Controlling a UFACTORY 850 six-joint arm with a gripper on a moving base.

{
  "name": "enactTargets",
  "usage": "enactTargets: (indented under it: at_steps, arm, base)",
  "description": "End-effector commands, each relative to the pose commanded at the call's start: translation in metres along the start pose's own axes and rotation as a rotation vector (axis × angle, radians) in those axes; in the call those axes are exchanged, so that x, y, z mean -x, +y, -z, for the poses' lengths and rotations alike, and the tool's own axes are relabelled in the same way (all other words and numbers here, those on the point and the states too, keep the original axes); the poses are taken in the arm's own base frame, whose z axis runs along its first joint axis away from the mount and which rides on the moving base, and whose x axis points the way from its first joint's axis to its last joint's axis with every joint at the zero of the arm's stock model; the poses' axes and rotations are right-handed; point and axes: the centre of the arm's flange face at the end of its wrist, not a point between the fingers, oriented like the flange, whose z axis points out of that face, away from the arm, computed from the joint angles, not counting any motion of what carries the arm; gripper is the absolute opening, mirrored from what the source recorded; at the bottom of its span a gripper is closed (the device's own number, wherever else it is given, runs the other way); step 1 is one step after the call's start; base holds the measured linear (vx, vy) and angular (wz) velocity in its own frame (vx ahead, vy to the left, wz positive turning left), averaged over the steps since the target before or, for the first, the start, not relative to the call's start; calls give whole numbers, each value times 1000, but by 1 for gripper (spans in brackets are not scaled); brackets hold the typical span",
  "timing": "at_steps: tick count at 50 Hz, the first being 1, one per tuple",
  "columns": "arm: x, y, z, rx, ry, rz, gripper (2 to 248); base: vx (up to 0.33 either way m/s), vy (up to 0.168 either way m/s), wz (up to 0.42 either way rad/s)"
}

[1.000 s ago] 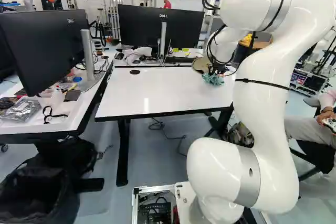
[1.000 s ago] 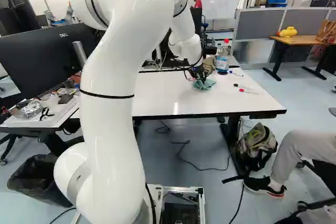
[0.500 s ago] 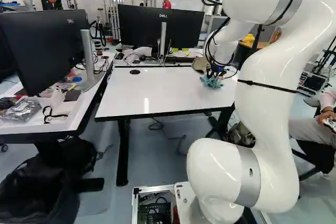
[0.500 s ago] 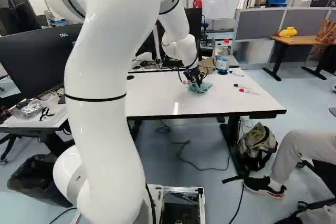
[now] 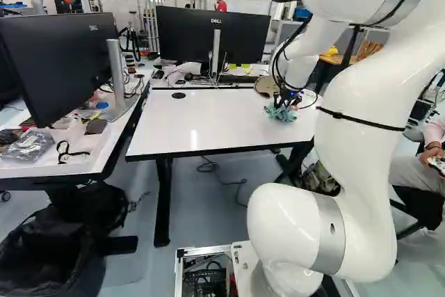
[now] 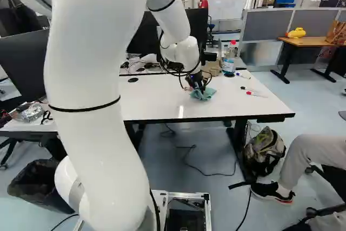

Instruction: Clean the table with the green towel

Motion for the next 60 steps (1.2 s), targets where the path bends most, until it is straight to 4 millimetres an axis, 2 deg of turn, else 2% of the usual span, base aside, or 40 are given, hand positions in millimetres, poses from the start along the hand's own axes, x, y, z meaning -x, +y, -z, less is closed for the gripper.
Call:
enactTargets:
  at_steps: [12,30,47,60]
  arm:
    - [14,12,8,10,-7,-20,50]
    - [-3,33,-2,28,2,-54,50]
    - [-28,23,-16,19,17,-35,50]
    - [-43,6,-25,5,27,-10,50]
  base:
    - [0,0,0]
    - [0,0,0]
    - [0,0,0]
    - [0,0,0]
